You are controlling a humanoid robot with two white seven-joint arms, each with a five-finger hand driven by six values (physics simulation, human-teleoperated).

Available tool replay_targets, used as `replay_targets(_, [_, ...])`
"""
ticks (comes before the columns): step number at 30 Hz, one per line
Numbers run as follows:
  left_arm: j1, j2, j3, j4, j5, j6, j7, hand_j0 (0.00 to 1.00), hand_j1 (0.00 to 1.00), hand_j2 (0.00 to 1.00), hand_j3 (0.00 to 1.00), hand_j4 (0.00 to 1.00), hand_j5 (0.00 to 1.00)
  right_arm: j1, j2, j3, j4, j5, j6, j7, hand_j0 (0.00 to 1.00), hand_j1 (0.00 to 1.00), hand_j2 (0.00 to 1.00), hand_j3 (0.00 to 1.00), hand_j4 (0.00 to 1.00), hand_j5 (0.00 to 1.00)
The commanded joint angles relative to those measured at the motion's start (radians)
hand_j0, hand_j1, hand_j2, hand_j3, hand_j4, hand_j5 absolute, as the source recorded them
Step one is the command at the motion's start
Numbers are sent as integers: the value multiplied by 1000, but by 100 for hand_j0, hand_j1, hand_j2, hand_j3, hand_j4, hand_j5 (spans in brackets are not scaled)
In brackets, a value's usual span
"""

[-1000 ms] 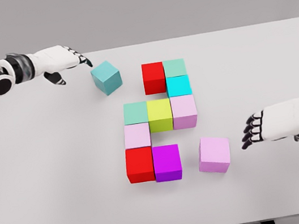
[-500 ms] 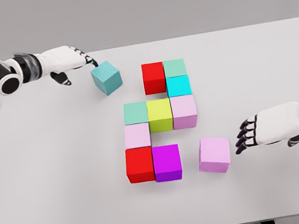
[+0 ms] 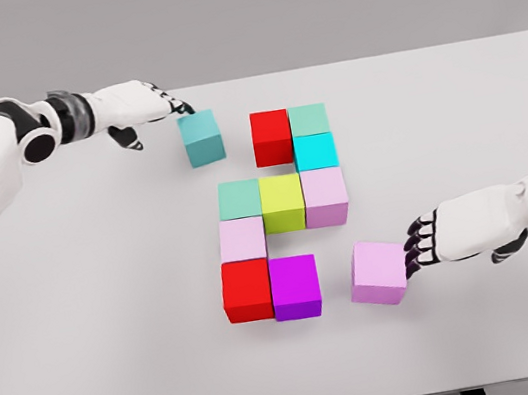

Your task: Assemble the squares on the desktop into the number 2

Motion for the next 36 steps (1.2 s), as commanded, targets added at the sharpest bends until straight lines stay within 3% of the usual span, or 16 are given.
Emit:
replay_targets(1, [0,-6,2,0,1,1,0,87,87,87,87,87,87,0,9,-2,0,-1,2,0,99,99,99,99,99,99])
replay_targets(23, [-12,-7,19,-2,3,1,0,90,90,90,90,90,90,-2,21,-48,8,23,2,0,99,99,99,99,99,99])
replay_targets(36, [8,112,30,-29,14,1,0,90,90,90,90,90,90,-2,23,-48,32,29,2,2,99,99,99,99,99,99])
